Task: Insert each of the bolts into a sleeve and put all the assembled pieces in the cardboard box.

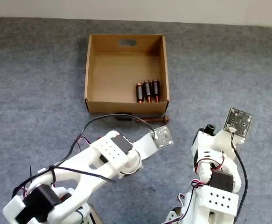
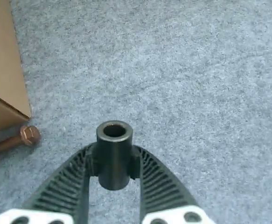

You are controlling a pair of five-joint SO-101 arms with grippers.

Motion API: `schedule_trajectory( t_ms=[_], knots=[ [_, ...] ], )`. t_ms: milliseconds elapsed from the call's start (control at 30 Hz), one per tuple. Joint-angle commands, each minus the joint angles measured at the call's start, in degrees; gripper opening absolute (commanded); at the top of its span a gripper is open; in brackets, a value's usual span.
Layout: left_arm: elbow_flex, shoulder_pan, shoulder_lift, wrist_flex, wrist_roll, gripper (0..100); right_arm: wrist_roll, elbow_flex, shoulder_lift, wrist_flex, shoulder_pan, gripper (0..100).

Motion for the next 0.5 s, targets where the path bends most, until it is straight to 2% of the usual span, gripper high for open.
schedule_trajectory(
  t_ms=[0, 167, 467],
  knots=[
    [-2.2, -2.9, -0.5, 4.4, -7.8, 3, -0.6, -0.5, -0.5, -1.1, 0.5, 0.5],
    [-2.2, -8.8, -0.5, 7.0, -18.0, 3, -0.6, -0.5, -0.5, -1.1, 0.5, 0.5],
    [-7.4, -16.8, 0.0, 7.0, -17.8, 6, -0.6, -0.5, -0.5, -1.1, 0.5, 0.5]
  ],
)
